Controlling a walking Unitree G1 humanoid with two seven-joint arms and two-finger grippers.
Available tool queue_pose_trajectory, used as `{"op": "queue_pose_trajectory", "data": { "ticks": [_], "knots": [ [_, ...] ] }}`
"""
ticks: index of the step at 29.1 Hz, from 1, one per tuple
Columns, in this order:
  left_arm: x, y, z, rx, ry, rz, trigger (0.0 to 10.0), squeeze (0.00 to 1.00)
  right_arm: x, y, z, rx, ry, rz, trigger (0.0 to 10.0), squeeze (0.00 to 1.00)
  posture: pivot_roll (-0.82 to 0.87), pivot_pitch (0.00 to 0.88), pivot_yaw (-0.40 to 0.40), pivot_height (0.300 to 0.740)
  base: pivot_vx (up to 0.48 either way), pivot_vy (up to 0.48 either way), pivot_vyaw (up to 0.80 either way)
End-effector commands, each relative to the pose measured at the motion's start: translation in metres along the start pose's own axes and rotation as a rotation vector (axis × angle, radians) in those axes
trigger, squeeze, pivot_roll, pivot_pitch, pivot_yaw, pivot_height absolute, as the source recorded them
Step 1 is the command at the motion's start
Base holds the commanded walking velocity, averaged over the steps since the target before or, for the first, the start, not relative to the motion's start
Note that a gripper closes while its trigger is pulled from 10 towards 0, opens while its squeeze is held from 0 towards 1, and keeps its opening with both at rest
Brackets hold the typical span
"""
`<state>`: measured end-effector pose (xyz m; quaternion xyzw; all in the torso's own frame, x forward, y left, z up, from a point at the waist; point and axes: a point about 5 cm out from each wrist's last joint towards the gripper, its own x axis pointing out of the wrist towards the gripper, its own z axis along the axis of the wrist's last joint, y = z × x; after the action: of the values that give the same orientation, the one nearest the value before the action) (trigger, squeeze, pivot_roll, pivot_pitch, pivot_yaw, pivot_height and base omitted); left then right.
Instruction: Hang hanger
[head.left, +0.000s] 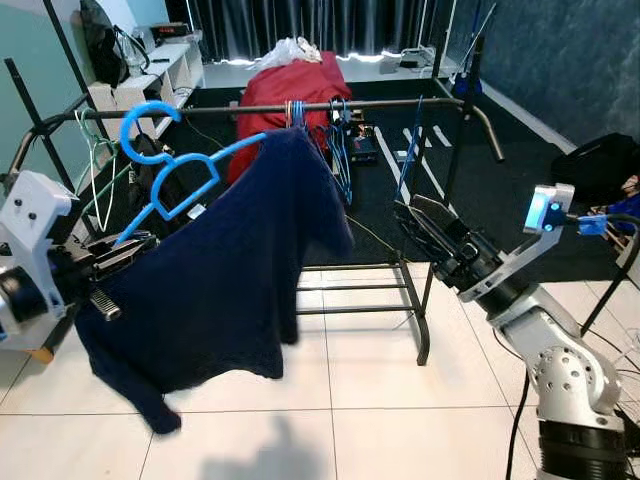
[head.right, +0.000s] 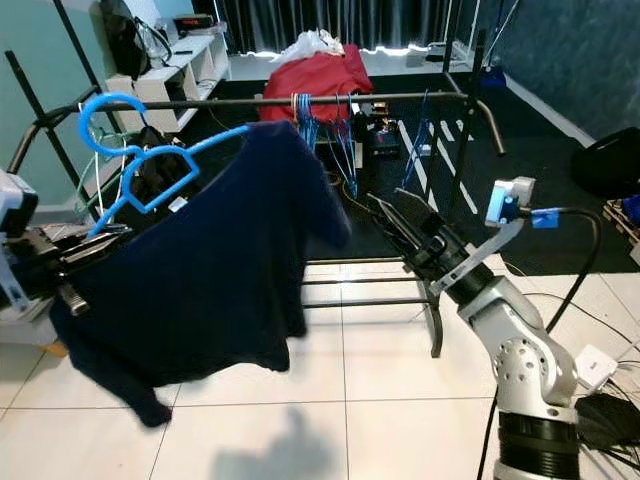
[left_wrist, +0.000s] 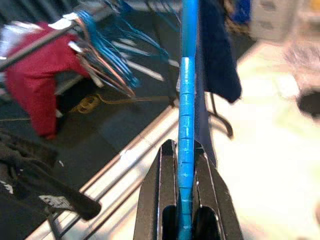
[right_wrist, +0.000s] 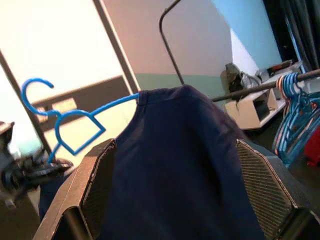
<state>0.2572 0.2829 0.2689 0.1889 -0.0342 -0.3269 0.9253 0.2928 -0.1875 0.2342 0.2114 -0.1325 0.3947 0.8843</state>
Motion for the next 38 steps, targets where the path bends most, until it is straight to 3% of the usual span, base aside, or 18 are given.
{"op": "queue_pose_trajectory", "data": {
  "ticks": [1, 8, 11, 14, 16, 22, 31, 32, 34, 35, 38],
  "knots": [
    [-0.008, 0.008, 0.012, 0.042, -0.015, -0.040, 10.0, 0.00, 0.000, 0.004, 0.004, -0.008, 0.008, 0.032, 10.0, 0.00, -0.05, 0.000, 0.031, 0.735, 0.000, 0.000, 0.00],
    [-0.020, 0.018, 0.022, 0.091, 0.029, -0.099, 10.0, 0.00, -0.007, 0.001, 0.019, -0.054, 0.003, 0.046, 10.0, 0.00, -0.05, 0.000, 0.030, 0.735, 0.000, 0.000, 0.00],
    [-0.027, 0.023, 0.030, 0.097, 0.032, -0.146, 10.0, 0.00, -0.014, 0.001, 0.020, -0.113, 0.076, 0.073, 10.0, 0.00, -0.05, 0.000, 0.031, 0.735, 0.000, 0.000, 0.00],
    [-0.027, 0.023, 0.030, 0.097, 0.032, -0.146, 10.0, 0.00, -0.014, 0.001, 0.020, -0.113, 0.076, 0.073, 10.0, 0.00, -0.05, 0.000, 0.031, 0.735, 0.000, 0.000, 0.00],
    [-0.027, 0.016, 0.036, 0.080, 0.016, -0.233, 10.0, 0.00, -0.015, -0.002, 0.012, -0.170, 0.165, 0.067, 10.0, 0.00, -0.05, 0.000, 0.029, 0.735, 0.000, 0.000, 0.00],
    [-0.017, -0.003, 0.049, 0.040, -0.069, -0.426, 10.0, 0.00, -0.010, 0.003, 0.003, -0.148, 0.201, 0.118, 10.0, 0.00, -0.04, 0.000, 0.021, 0.735, 0.000, 0.000, 0.00],
    [-0.011, -0.008, 0.053, 0.043, -0.087, -0.492, 10.0, 0.00, -0.009, 0.003, 0.005, -0.148, 0.204, 0.126, 10.0, 0.00, -0.04, 0.000, 0.021, 0.735, 0.000, 0.000, 0.00],
    [-0.007, -0.009, 0.054, 0.046, -0.091, -0.513, 10.0, 0.00, -0.008, 0.003, 0.005, -0.140, 0.201, 0.137, 5.7, 0.00, -0.05, 0.000, 0.024, 0.735, 0.000, 0.000, 0.00],
    [-0.007, -0.009, 0.054, 0.046, -0.091, -0.513, 10.0, 0.00, -0.008, 0.003, 0.005, -0.140, 0.201, 0.137, 5.7, 0.00, -0.05, 0.000, 0.024, 0.735, 0.000, 0.000, 0.00],
    [-0.005, -0.011, 0.054, 0.047, -0.096, -0.529, 10.0, 0.00, -0.009, 0.005, 0.005, -0.132, 0.204, 0.153, 0.0, 0.00, -0.05, 0.000, 0.024, 0.735, 0.000, 0.000, 0.00],
    [-0.003, -0.012, 0.055, 0.047, -0.099, -0.538, 10.0, 0.00, -0.009, 0.007, 0.004, -0.126, 0.208, 0.165, 0.0, 0.00, -0.05, 0.000, 0.027, 0.735, 0.000, 0.000, 0.00]
  ]
}}
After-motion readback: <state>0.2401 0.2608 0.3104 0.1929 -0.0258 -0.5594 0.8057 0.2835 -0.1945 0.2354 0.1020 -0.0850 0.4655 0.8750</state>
